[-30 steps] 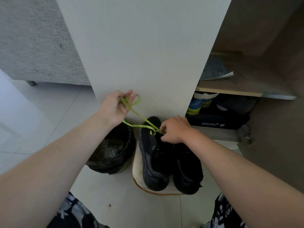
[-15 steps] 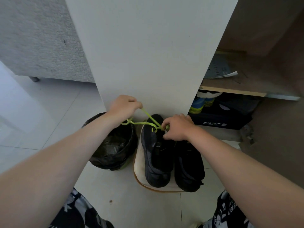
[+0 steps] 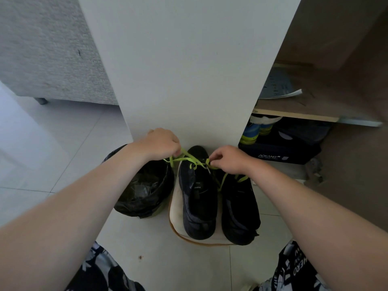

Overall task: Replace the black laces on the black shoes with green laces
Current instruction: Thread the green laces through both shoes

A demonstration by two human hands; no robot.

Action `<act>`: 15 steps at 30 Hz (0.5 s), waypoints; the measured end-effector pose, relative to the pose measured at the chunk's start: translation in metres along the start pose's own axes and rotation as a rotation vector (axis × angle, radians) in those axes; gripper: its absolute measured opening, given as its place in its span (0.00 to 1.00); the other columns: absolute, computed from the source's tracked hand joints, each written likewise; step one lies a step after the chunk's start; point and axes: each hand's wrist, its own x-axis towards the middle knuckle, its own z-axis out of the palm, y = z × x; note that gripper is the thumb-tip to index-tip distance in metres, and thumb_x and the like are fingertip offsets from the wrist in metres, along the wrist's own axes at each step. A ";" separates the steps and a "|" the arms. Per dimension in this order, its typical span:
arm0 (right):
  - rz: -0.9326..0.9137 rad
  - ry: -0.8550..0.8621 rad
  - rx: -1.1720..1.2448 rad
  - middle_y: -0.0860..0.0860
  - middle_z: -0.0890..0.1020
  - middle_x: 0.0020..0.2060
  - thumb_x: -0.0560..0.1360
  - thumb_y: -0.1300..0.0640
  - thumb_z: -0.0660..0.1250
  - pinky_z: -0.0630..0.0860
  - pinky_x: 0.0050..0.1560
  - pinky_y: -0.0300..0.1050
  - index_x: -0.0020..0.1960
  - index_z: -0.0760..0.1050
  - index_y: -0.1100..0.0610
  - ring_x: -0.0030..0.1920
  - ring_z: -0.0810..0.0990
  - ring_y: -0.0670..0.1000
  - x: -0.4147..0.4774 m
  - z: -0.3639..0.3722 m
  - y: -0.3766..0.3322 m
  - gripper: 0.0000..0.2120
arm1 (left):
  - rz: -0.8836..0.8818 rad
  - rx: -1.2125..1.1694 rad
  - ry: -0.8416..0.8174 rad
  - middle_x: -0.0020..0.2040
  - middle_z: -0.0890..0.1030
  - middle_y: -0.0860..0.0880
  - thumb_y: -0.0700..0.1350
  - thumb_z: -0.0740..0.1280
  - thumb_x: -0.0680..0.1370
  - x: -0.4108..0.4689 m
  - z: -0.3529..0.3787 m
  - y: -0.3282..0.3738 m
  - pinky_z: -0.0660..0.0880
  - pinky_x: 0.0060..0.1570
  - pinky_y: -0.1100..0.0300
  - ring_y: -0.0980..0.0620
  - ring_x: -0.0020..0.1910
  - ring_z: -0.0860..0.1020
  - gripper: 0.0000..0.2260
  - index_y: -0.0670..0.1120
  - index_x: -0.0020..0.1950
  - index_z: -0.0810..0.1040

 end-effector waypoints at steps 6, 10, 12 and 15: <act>0.001 0.016 0.066 0.45 0.81 0.51 0.74 0.50 0.73 0.75 0.58 0.43 0.63 0.78 0.47 0.54 0.79 0.48 0.000 0.000 -0.004 0.18 | -0.108 0.427 -0.263 0.37 0.78 0.51 0.60 0.62 0.78 0.000 0.014 0.015 0.66 0.52 0.55 0.51 0.41 0.76 0.19 0.48 0.35 0.77; -0.048 0.026 0.001 0.45 0.83 0.46 0.74 0.49 0.74 0.77 0.57 0.45 0.52 0.83 0.46 0.51 0.81 0.47 0.003 0.005 -0.004 0.07 | -0.099 0.170 -0.528 0.46 0.85 0.49 0.46 0.65 0.80 0.000 0.023 0.017 0.76 0.48 0.61 0.52 0.46 0.83 0.10 0.42 0.49 0.84; -0.039 0.086 0.017 0.44 0.83 0.43 0.76 0.50 0.72 0.77 0.56 0.45 0.45 0.82 0.46 0.51 0.81 0.49 0.003 0.004 -0.004 0.02 | -0.045 0.162 -0.508 0.49 0.84 0.49 0.39 0.68 0.78 0.000 0.021 0.019 0.75 0.47 0.62 0.52 0.49 0.82 0.10 0.43 0.58 0.82; 0.012 0.081 -0.008 0.48 0.84 0.49 0.78 0.46 0.69 0.75 0.60 0.50 0.45 0.80 0.46 0.55 0.80 0.52 0.003 0.002 -0.002 0.05 | 0.009 0.175 -0.424 0.55 0.82 0.49 0.35 0.67 0.77 0.000 0.019 0.022 0.70 0.45 0.65 0.50 0.56 0.78 0.15 0.46 0.62 0.81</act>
